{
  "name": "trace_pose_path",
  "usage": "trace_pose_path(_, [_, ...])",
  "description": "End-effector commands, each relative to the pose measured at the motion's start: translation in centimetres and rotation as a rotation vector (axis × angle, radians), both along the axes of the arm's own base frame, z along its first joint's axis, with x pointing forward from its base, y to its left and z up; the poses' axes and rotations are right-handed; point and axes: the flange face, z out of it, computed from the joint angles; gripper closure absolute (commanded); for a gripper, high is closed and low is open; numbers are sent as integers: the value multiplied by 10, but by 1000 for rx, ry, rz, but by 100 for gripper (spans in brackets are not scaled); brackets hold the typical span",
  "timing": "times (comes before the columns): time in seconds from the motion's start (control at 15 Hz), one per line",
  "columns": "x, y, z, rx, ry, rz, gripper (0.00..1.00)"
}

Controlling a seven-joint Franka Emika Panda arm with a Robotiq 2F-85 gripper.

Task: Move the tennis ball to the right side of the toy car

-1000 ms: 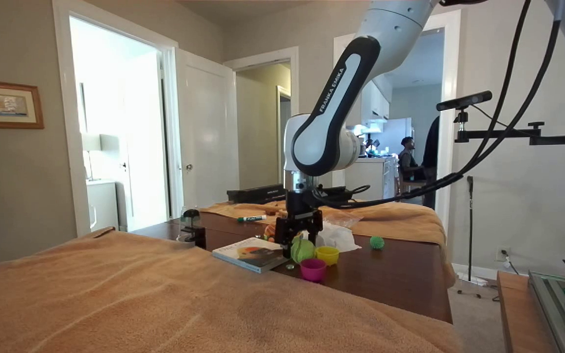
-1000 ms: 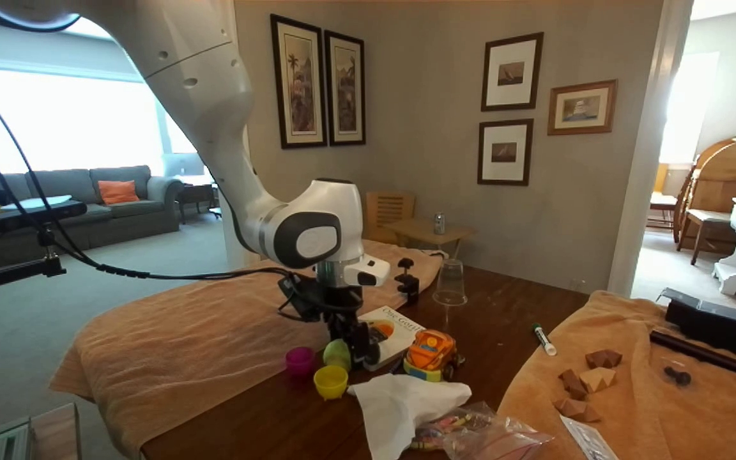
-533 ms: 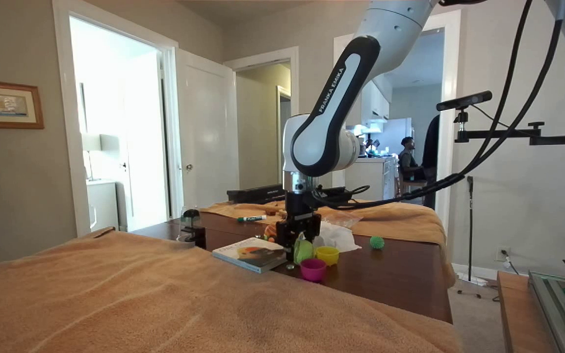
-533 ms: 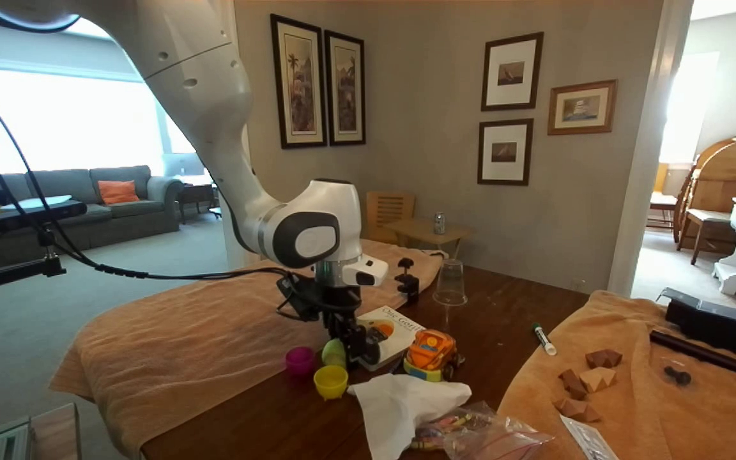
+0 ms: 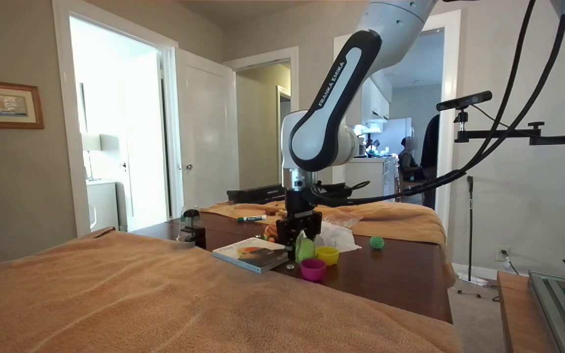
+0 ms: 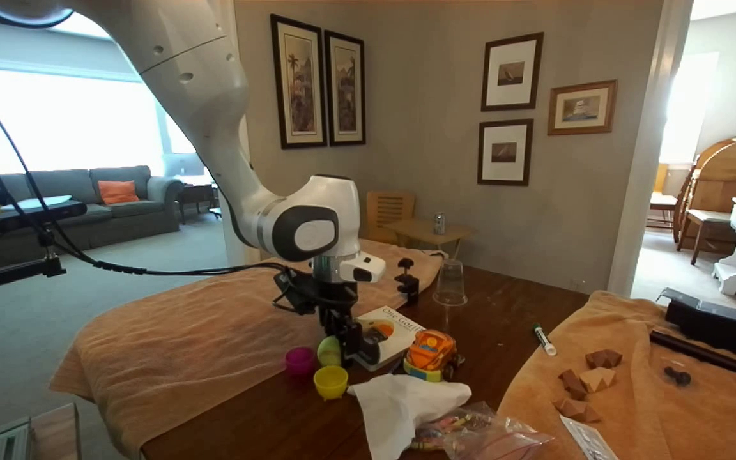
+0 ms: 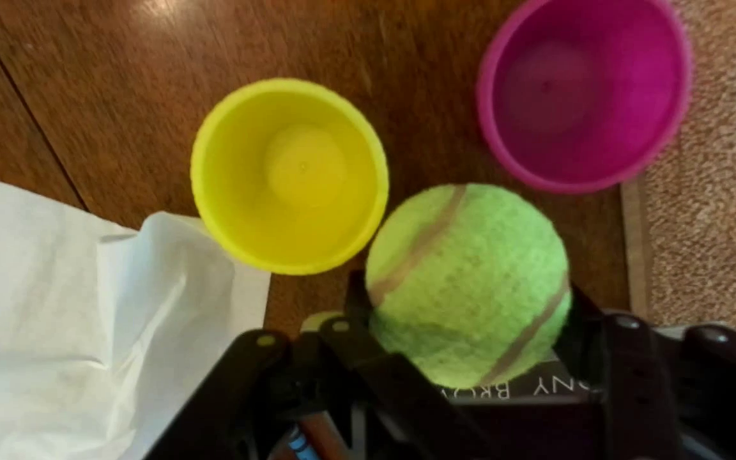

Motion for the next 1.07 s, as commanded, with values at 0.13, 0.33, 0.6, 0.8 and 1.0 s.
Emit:
trace_pose_path(0.13, [-7,-6,50,22,63,-96,59])
trace_pose_path(0.33, [-4,-24,78,42,56,-161,59])
trace_pose_path(0.6, [13,-69,112,82,-16,-282,59])
trace_pose_path(0.8, [33,-103,133,86,-89,-365,59])
trace_pose_path(1.0, [49,-129,149,81,-143,-426,59])
